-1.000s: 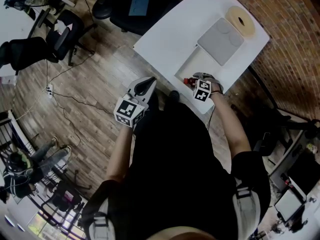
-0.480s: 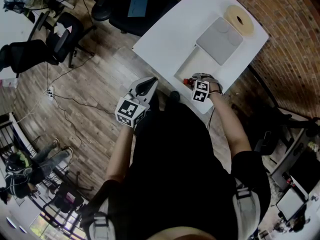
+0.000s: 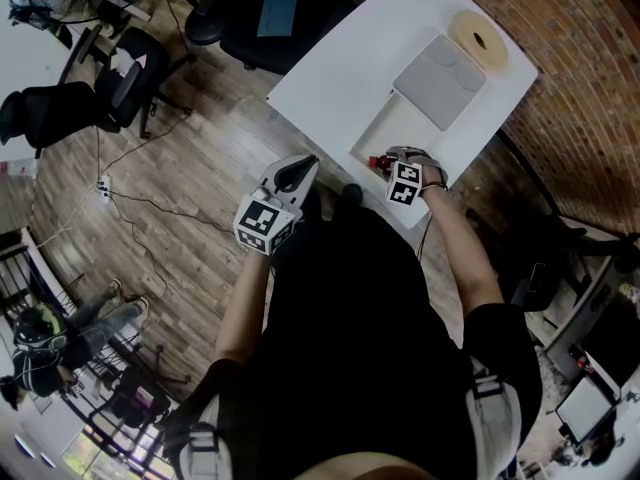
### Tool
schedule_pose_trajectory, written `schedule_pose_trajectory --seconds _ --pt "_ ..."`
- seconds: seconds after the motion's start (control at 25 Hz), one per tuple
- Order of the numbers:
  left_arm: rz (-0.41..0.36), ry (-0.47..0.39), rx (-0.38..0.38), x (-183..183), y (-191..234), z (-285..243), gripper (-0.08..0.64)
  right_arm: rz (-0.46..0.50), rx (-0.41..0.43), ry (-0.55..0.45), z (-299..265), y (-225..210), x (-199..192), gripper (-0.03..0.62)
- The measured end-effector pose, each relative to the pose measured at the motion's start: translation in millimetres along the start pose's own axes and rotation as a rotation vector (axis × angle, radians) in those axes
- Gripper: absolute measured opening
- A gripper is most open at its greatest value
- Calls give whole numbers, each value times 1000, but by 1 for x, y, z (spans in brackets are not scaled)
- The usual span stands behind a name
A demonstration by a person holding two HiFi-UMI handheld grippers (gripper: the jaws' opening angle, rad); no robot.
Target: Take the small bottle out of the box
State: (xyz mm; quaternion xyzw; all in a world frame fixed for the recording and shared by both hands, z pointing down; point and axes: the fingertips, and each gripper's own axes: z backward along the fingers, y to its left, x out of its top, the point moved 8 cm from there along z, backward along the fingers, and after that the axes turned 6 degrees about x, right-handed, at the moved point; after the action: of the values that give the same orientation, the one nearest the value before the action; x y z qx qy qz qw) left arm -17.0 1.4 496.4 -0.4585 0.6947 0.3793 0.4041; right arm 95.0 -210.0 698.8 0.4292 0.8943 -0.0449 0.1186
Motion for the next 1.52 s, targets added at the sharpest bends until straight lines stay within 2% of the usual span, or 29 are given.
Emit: schedule_pose_trajectory --seconds 0.24,0.64,1.52 --pt "-8 0 -18 8 5 -4 35 -28 -42 -58 12 -6 11 213" --pt "-56 6 -126 22 13 -28 35 -109 -105 -62 19 -11 13 213" --pt "-139 2 -344 49 51 -67 35 -450 -260 -159 44 -23 24 215"
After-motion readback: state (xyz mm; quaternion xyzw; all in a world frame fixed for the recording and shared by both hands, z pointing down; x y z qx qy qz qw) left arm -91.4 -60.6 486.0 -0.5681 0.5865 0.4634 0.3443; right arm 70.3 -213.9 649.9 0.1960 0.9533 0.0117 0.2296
